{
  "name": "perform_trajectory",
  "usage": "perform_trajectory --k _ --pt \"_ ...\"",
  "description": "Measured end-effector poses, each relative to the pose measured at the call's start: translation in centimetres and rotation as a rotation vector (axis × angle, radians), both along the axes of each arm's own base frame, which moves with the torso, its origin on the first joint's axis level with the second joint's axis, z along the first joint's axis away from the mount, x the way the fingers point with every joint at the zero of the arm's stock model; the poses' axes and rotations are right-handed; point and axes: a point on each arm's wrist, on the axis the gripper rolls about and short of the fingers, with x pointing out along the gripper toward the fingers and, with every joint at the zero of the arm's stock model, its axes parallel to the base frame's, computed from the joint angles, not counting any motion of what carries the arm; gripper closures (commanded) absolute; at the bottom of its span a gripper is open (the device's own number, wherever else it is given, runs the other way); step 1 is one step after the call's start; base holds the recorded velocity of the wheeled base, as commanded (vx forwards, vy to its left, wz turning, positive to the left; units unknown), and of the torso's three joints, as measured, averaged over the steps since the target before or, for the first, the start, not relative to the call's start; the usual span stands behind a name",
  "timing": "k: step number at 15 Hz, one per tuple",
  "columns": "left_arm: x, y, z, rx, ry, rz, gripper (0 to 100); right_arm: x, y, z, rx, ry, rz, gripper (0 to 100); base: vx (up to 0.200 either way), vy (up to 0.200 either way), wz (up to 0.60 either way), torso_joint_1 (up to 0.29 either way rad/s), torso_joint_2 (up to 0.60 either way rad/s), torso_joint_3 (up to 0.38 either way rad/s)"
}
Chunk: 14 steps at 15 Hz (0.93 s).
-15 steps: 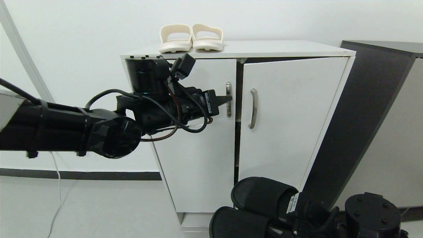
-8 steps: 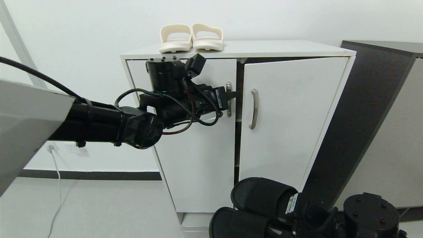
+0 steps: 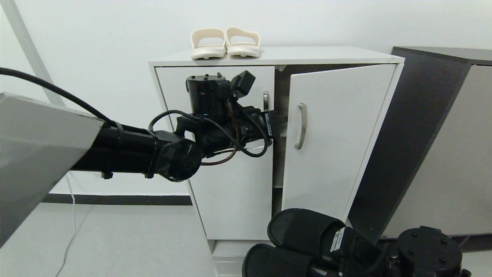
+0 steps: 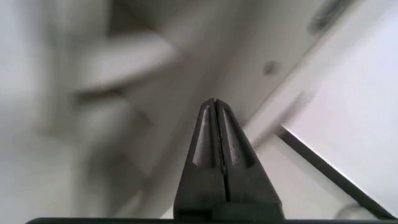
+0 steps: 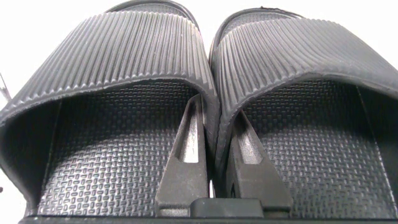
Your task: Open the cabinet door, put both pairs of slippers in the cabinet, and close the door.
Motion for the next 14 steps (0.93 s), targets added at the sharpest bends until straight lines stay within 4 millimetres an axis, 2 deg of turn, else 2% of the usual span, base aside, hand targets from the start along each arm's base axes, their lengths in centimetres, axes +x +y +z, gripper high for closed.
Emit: perform_trajectory --k 4,7,11,13,14 --pt "-3.8 -2.0 0.3 -0.016 -0.036 -0.097 100 -0.1 0.1 0.0 0.0 0.0 0.005 100 -0.2 0.0 0.0 0.001 0.0 0.0" --pt "-4.7 -2.2 0.7 -0.02 -0.043 -0.114 100 -0.1 0.0 -0.1 -0.003 0.003 0.003 100 0.0 0.0 0.0 0.0 0.0 0.0" --pt "-5.1 -0.6 1.1 -0.019 -0.041 -0.043 100 0.0 0.1 0.0 0.003 0.0 0.002 100 0.0 0.0 0.0 0.0 0.0 0.0" --pt "-5.9 1.0 1.4 -0.015 -0.036 -0.016 100 0.2 0.1 0.0 0.006 0.0 -0.007 100 0.0 0.0 0.0 0.0 0.0 0.0" --pt "-6.6 2.5 1.9 -0.019 -0.042 0.007 100 0.4 0.1 0.0 0.004 -0.002 -0.024 100 0.0 0.0 0.0 0.0 0.0 0.0"
